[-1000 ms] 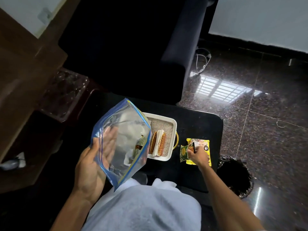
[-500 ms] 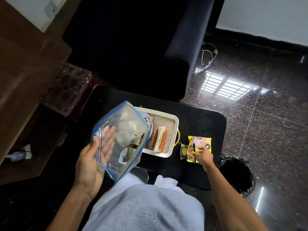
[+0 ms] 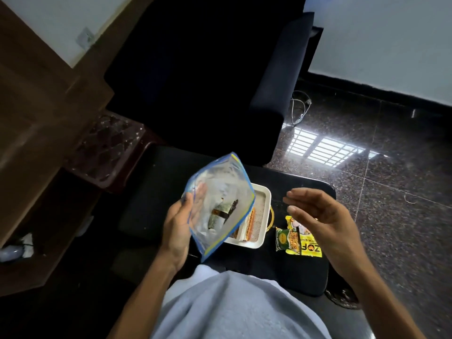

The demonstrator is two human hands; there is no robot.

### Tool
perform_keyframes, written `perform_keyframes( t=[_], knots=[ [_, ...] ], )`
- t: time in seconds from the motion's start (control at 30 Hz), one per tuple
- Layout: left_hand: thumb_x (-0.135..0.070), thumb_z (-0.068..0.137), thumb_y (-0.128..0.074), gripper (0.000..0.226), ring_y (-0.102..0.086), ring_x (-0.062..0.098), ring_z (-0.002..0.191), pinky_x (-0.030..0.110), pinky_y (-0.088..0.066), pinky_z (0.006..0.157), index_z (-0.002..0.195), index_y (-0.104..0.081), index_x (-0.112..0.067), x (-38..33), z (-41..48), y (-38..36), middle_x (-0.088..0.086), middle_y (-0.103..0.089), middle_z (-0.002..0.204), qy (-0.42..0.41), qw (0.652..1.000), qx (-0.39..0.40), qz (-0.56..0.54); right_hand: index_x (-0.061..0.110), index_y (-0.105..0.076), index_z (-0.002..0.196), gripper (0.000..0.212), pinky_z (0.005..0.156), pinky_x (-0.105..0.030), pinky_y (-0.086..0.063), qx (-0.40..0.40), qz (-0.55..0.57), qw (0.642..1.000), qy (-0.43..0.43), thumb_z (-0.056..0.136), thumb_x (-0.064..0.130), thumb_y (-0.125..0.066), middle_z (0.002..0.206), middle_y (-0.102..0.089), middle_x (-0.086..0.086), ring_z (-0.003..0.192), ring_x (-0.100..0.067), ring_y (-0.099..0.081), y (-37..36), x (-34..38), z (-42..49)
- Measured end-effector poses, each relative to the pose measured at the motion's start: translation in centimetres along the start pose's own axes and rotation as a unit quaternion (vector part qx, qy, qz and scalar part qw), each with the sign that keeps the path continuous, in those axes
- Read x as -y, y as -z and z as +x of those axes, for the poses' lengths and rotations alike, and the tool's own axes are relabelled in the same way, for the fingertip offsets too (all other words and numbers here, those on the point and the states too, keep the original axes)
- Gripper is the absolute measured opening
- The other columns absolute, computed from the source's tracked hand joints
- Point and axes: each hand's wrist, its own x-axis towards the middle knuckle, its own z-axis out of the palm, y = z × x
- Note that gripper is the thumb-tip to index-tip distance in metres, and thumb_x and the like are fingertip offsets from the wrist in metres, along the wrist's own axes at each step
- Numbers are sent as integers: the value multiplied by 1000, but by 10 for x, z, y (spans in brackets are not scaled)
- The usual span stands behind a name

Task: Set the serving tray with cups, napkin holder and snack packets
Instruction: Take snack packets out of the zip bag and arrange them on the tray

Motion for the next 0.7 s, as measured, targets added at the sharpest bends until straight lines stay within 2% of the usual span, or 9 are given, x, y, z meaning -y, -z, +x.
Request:
perform_keyframes(
  t=[0.07, 0.1, 0.17, 0.23, 0.3, 0.37, 0.47, 0.53, 0.7],
  knots=[
    [-28, 108, -38, 37, -66, 9, 123, 18, -55, 95, 126, -68, -15, -5, 3, 2, -2, -73, 128, 6, 1000, 17, 16, 11, -71, 109, 23, 84, -18, -56, 56, -39, 995, 75, 86, 7, -73, 106, -76, -4, 99, -14, -73, -36, 32, 2],
    [-29, 108, -38, 38, -66, 12, 124, 25, -54, 101, 126, -69, -15, -8, 4, 4, 2, -72, 131, 9, 999, 27, 26, 11, -72, 108, 21, 81, -15, -55, 78, -106, 984, 117, 88, 4, -72, 104, -76, -1, 95, -8, -73, -55, 42, 8],
    [-28, 109, -38, 40, -63, 20, 129, 43, -47, 113, 132, -65, -10, -15, 6, 9, 7, -69, 135, 9, 998, 47, 49, 12, -74, 107, 21, 77, -12, -52, 141, -295, 926, 191, 91, 2, -67, 102, -76, 2, 89, -3, -71, -92, 50, 27],
    [-30, 109, -40, 39, -64, 20, 128, 49, -43, 116, 132, -66, -12, -21, 9, 14, 6, -71, 131, -4, 995, 67, 79, 12, -73, 111, 24, 82, -24, -54, 250, -484, 818, 185, 92, 3, -61, 105, -74, -4, 94, -15, -69, -126, 43, 54],
    [-37, 106, -43, 39, -68, 23, 120, 53, -46, 111, 123, -70, -16, -28, 12, 22, 6, -76, 120, -11, 991, 78, 105, 10, -70, 112, 26, 78, -30, -54, 318, -610, 715, 124, 92, 1, -58, 103, -70, -8, 94, -23, -68, -154, 23, 80],
    [-36, 108, -42, 38, -69, 29, 117, 56, -46, 110, 119, -72, -16, -34, 16, 31, 10, -76, 117, -6, 990, 90, 109, 10, -66, 117, 25, 72, -30, -49, 338, -705, 618, 81, 96, 6, -55, 101, -63, -11, 93, -27, -63, -175, -2, 95],
    [-33, 108, -41, 39, -67, 42, 115, 61, -47, 107, 112, -72, -10, -40, 24, 44, 25, -72, 115, -2, 989, 112, 101, 13, -56, 135, 34, 85, -37, -53, 340, -802, 482, 89, 102, 16, -49, 129, -56, -13, 116, -33, -55, -194, -42, 100],
    [-38, 107, -43, 41, -71, 35, 106, 54, -51, 103, 106, -74, -11, -43, 29, 52, 21, -75, 108, -2, 987, 125, 100, 10, -54, 136, 35, 88, -43, -51, 326, -819, 462, 96, 101, 13, -48, 137, -51, -16, 122, -38, -50, -201, -61, 100],
    [-37, 107, -42, 39, -72, 20, 108, 39, -53, 101, 107, -75, -15, -46, 39, 68, 13, -77, 110, 15, 984, 151, 88, 7, -53, 131, 35, 82, -46, -51, 314, -792, 501, 153, 98, 1, -43, 134, -52, -19, 119, -42, -53, -204, -83, 100]
  ],
)
